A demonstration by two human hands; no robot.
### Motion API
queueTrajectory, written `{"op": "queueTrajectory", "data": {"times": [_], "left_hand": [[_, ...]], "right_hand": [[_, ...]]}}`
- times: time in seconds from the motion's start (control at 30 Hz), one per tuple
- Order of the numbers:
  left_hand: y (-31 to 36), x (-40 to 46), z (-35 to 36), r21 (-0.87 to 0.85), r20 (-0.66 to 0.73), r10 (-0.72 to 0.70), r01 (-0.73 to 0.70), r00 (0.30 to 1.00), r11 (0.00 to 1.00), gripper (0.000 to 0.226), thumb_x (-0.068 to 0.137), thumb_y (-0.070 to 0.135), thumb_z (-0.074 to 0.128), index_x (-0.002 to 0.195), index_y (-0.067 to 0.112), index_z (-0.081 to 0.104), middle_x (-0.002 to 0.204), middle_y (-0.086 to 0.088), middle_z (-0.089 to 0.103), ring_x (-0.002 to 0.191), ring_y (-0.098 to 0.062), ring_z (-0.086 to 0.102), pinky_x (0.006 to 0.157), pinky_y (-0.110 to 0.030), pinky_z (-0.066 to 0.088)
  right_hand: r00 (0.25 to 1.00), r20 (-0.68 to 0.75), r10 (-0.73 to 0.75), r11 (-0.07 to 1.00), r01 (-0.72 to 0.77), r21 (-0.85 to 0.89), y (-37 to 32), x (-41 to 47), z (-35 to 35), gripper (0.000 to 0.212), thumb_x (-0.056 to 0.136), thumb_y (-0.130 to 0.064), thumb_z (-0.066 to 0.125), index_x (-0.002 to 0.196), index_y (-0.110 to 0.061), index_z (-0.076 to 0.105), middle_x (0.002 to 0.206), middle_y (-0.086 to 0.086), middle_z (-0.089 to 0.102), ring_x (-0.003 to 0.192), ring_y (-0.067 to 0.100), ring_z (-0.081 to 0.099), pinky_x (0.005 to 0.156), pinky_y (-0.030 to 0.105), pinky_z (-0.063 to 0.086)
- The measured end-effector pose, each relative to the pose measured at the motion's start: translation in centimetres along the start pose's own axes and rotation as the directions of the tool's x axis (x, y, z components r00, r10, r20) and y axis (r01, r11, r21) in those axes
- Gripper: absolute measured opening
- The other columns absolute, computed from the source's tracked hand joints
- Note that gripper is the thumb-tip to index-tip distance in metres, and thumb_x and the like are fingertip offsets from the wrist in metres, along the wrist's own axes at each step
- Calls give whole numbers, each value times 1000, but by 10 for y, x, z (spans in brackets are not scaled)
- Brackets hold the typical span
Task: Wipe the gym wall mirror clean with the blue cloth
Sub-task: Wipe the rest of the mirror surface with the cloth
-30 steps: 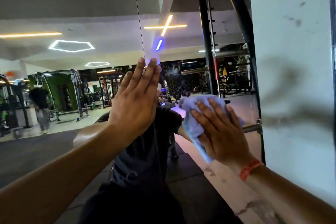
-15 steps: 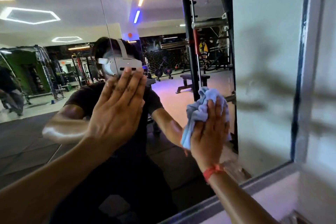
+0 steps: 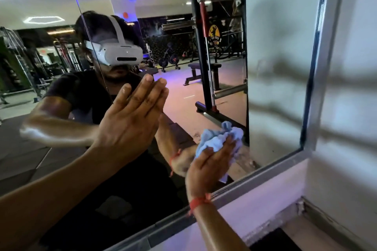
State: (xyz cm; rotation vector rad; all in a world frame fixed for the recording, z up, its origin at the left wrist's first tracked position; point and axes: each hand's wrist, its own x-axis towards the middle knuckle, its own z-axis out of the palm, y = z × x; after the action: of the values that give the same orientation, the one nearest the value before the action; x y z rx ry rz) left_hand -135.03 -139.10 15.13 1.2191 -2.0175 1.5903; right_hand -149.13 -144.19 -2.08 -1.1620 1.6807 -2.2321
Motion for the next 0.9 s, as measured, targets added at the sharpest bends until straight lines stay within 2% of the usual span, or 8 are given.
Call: {"op": "queueTrajectory", "data": {"times": [0.07,0.17,0.2,0.27,0.37,0.5,0.7,0.9], "left_hand": [[3,-1,3,-5,-14,2,-2,1000,1000,61,105,27,36,162,8,23,171,-8,15,158,-29,14,124,-53,20],[2,-3,5,-25,-32,1,-2,999,1000,60,106,26,35,162,9,22,171,-8,15,158,-29,14,123,-52,23],[2,-4,4,-33,-36,-3,2,999,999,60,106,26,36,162,9,22,171,-7,15,158,-28,14,123,-53,24],[5,-4,2,-58,-42,-18,16,999,998,61,104,25,36,162,9,23,171,-7,16,158,-28,14,122,-54,25],[12,-7,2,-101,-51,-66,60,997,993,62,102,22,40,161,9,26,170,-7,19,157,-28,16,121,-55,27],[13,-15,4,-105,-41,-72,67,997,992,63,102,22,45,161,11,26,170,-5,18,158,-27,15,121,-53,28],[11,-22,9,-72,-78,-80,74,994,995,58,107,26,36,163,16,23,171,1,17,158,-23,15,123,-46,24],[15,-29,16,-110,-103,-150,139,983,984,60,105,28,39,162,17,24,171,1,15,158,-21,14,125,-43,14]], "right_hand": [[937,224,-267,960,278,-18,-11,-49,-2,61,108,-43,26,165,-26,8,172,6,8,158,29,14,124,54,20],[726,418,-546,780,623,-61,25,-39,-20,63,108,-47,27,164,-30,5,173,-5,1,158,23,12,122,52,19],[728,400,-557,762,640,-104,32,-21,-24,64,107,-45,30,164,-29,6,173,-5,0,158,21,11,122,52,20],[834,322,-448,841,516,-164,28,18,-28,67,105,-40,37,164,-22,12,173,-1,5,159,21,11,123,55,23],[909,250,-333,925,367,-102,1,44,-24,64,106,-37,34,163,-13,17,172,5,11,159,21,10,124,56,22],[834,292,-469,861,505,-59,-24,50,-13,64,105,-34,39,162,-9,22,171,12,12,159,26,6,128,52,13],[723,291,-627,740,669,-67,-30,69,-12,65,102,-36,37,159,-5,31,169,17,16,158,33,11,125,57,17],[657,178,-732,658,750,-66,-65,90,8,61,100,-26,35,158,-7,28,167,18,21,157,37,15,121,63,21]]}}
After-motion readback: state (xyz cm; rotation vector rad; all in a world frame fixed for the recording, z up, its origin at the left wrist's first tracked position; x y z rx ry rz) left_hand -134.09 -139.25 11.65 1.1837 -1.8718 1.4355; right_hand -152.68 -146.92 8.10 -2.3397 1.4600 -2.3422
